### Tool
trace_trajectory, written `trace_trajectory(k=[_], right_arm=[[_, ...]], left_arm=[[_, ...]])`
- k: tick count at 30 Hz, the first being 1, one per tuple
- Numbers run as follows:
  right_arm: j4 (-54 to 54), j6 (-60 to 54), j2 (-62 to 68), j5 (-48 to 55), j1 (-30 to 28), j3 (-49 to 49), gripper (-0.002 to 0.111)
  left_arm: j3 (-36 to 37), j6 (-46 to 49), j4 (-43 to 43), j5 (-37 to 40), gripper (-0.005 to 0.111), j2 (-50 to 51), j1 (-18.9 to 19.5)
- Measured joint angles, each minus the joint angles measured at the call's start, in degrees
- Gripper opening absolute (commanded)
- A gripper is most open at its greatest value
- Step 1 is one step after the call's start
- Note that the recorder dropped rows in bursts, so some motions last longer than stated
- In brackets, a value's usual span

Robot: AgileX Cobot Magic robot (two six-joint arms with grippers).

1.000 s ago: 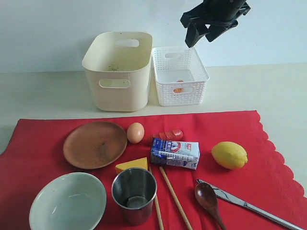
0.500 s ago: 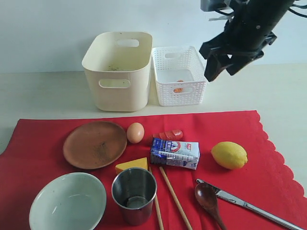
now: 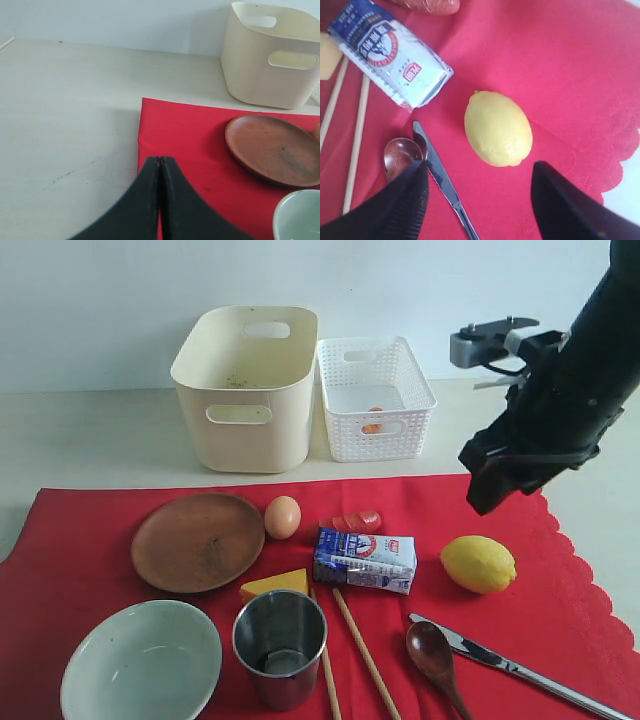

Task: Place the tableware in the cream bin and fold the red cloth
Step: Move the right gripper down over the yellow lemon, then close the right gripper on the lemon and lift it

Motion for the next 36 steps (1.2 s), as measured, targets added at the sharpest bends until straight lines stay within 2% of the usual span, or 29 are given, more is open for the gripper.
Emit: trace_trajectory(k=[4,10,27,29,31,35,36], right_arm=[[0.0,-3.1,0.0,-3.9,0.0,4.0,0.059],[0.0,-6.7,0.1,-8.3,0.0,6.6,0.071],[-0.2,-7.9,11.7,-10.9,0.0,6.8,0.069],[-0.2,-7.9,12.8,-11.2,0.0,6.8,0.065],[-0.2,-7.9,13.7,-11.7,0.0,6.8,0.057],[-0.1,-7.5,14.3,-12.6,0.0,6.8,0.031],[-0.1,-7.3,14.3,-12.6,0.0,6.8,0.021]], left_arm=[[0.0,0.0,0.0,0.0,0.0,0.0,0.0],[0.0,0.0,0.0,0.0,0.0,0.0,0.0],[0.0,0.0,0.0,0.0,0.0,0.0,0.0],[0.0,0.0,0.0,0.0,0.0,0.0,0.0],[0.0,0.0,0.0,0.0,0.0,0.0,0.0],[0.0,0.0,0.0,0.0,0.0,0.0,0.0],[0.0,0.0,0.0,0.0,0.0,0.0,0.0]])
